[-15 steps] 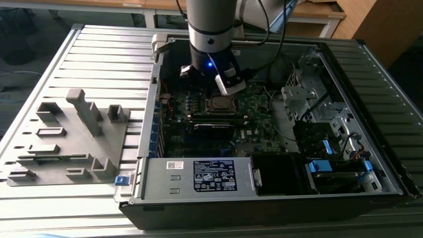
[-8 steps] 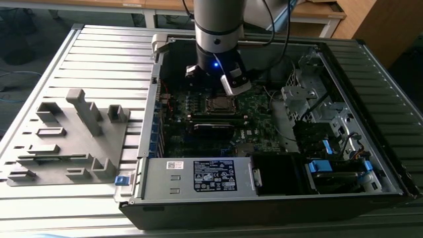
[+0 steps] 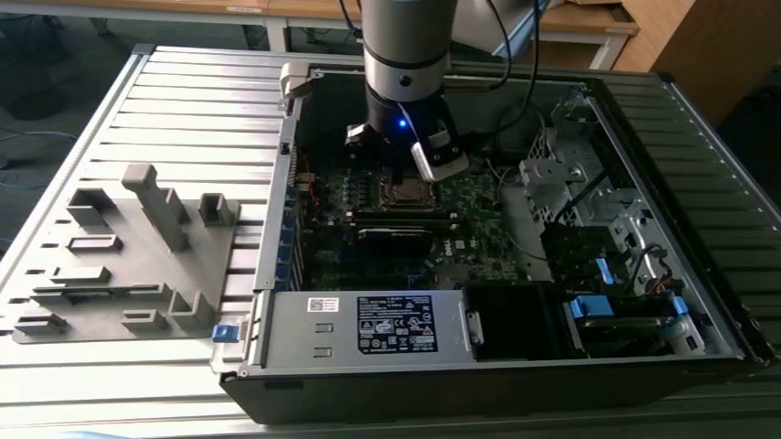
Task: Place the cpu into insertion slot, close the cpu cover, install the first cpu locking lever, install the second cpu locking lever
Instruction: 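Install the second cpu locking lever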
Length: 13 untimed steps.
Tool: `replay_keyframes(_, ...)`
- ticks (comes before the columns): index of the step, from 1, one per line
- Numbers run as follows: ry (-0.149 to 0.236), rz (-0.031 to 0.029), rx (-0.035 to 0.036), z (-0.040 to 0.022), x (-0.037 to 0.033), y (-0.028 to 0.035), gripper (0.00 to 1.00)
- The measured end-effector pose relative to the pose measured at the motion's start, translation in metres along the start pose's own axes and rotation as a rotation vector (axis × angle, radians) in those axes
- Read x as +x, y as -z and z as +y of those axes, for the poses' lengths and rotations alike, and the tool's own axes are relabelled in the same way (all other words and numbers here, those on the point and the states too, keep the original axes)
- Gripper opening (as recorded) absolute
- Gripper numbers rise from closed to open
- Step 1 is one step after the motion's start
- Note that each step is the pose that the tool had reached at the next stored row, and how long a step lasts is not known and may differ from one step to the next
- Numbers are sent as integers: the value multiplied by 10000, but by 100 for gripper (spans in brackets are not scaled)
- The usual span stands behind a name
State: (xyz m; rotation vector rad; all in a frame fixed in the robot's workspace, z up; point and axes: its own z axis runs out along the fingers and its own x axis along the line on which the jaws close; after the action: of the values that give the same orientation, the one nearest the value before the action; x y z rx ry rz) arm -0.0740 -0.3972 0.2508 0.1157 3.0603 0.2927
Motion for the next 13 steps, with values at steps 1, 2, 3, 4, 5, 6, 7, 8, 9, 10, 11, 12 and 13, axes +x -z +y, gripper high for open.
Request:
replay_keyframes(1, 0, 0, 0, -11, -1, 2, 11)
replay_keyframes(2, 0, 0, -1, -21, -2, 4, 11)
replay_keyframes(3, 0, -1, -1, -30, -3, 5, 11)
replay_keyframes(4, 0, 0, -1, -39, -3, 7, 11)
replay_keyframes(5, 0, 0, 0, -47, -4, 8, 11)
replay_keyframes(6, 0, 0, 0, -52, -4, 9, 11)
replay_keyframes(7, 0, 0, 0, -57, -4, 6, 11)
replay_keyframes(8, 0, -1, 0, -64, -5, 2, 11)
replay_keyframes(9, 0, -1, -1, -70, -5, -3, 11)
replay_keyframes(10, 1, -1, -1, -77, -5, -9, 11)
replay_keyframes(11, 0, -1, 0, -84, -5, -16, 11)
replay_keyframes(12, 0, -1, 1, -91, -5, -23, 11)
replay_keyframes(13, 0, 0, 2, -98, -3, -30, 11)
